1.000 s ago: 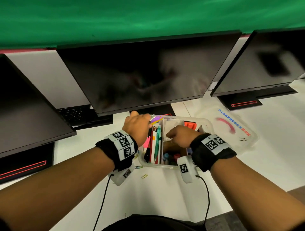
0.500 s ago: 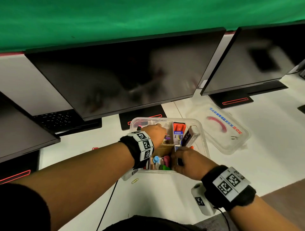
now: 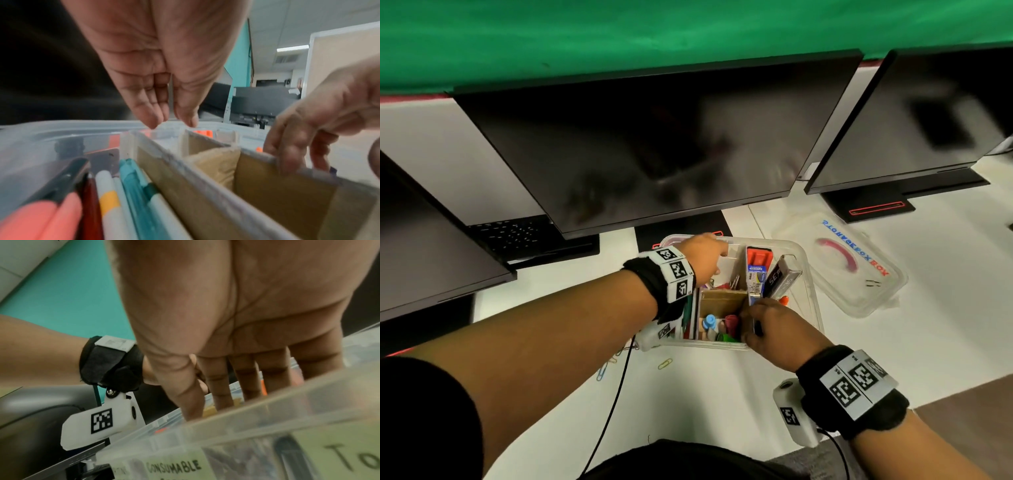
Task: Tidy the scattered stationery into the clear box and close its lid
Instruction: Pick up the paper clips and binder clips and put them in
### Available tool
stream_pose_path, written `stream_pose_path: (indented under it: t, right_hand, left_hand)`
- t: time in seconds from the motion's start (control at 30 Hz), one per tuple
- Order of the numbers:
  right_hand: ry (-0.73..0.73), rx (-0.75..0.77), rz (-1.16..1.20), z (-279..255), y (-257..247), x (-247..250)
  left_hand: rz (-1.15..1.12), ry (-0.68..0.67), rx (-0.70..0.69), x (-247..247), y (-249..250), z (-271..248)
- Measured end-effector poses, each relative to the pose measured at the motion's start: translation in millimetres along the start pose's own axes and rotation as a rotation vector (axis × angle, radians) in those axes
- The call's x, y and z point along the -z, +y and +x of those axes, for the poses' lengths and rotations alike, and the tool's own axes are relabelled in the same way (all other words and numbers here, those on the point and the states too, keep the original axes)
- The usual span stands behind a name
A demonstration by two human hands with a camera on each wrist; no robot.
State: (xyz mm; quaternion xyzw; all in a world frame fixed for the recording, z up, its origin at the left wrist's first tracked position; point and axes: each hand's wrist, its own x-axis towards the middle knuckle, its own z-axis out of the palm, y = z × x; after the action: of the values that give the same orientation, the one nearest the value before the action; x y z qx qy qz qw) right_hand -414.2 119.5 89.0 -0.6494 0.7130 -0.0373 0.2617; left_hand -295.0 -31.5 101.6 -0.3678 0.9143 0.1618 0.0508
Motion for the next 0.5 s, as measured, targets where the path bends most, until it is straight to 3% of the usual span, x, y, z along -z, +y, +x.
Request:
stream_pose_path:
  t: [0.17,0.27,0.37,0.5]
  right_hand:
    - [0.100,0.009,-0.107,9,-23,-2]
    - [0.120,0.125,-0.077,13,-56,2]
    - [0.053,0.266,-0.033,16,-95,-2]
    - [-0.104,0.406,-0.084,25,-136,-33]
  left_hand:
    - [-0.114,0.114,0.094,20,-45,-38]
    - [-0.147,0.142,0.206,22,-85,-68]
    - [-0.143,0.099,0.308,7,-122,-100]
    - [-0.095,-0.066,0.381,-31,-157,-131]
